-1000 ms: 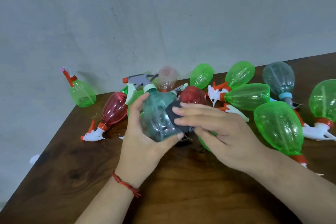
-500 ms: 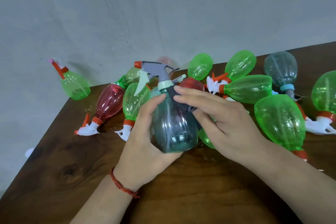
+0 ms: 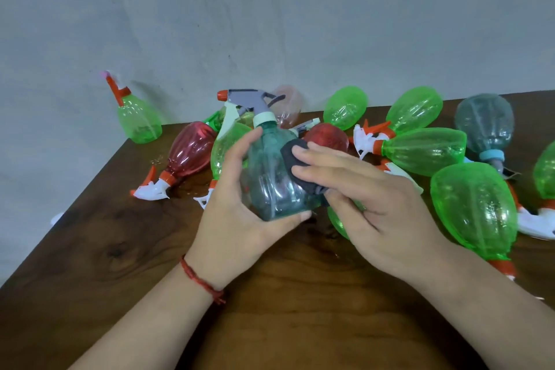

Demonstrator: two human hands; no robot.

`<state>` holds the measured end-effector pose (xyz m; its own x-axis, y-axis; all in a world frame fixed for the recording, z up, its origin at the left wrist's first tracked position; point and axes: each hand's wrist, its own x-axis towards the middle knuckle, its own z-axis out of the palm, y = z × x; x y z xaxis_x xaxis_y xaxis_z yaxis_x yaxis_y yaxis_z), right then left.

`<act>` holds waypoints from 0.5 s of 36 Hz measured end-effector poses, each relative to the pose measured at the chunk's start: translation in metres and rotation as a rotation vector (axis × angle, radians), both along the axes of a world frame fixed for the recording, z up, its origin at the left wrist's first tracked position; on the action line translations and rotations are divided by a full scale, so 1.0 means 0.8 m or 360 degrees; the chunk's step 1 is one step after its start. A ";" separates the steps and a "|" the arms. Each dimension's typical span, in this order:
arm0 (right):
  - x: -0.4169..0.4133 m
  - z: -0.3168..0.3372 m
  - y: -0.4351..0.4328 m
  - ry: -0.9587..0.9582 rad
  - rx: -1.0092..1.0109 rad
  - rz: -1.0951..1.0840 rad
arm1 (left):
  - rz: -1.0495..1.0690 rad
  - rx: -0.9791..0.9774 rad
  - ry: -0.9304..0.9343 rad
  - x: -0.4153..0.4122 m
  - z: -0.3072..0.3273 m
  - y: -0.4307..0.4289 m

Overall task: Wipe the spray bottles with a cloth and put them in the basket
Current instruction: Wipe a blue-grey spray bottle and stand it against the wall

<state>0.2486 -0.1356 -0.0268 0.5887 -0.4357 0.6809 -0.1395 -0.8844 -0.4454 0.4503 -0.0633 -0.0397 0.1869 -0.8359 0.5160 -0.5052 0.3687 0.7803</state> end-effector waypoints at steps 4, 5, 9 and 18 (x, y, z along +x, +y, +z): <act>0.000 -0.001 0.003 0.0049 -0.0091 0.0071 | 0.0077 -0.0040 0.0097 0.014 -0.002 -0.003; 0.001 0.000 0.003 0.0057 -0.0106 0.0082 | 0.0071 -0.0050 0.0130 0.016 -0.003 -0.003; 0.000 0.001 0.002 0.0086 -0.0161 0.0086 | 0.0050 -0.0048 0.0209 0.011 -0.001 -0.003; 0.004 0.001 0.004 -0.0108 0.0016 -0.0077 | -0.0095 -0.0111 -0.0080 -0.001 0.003 0.004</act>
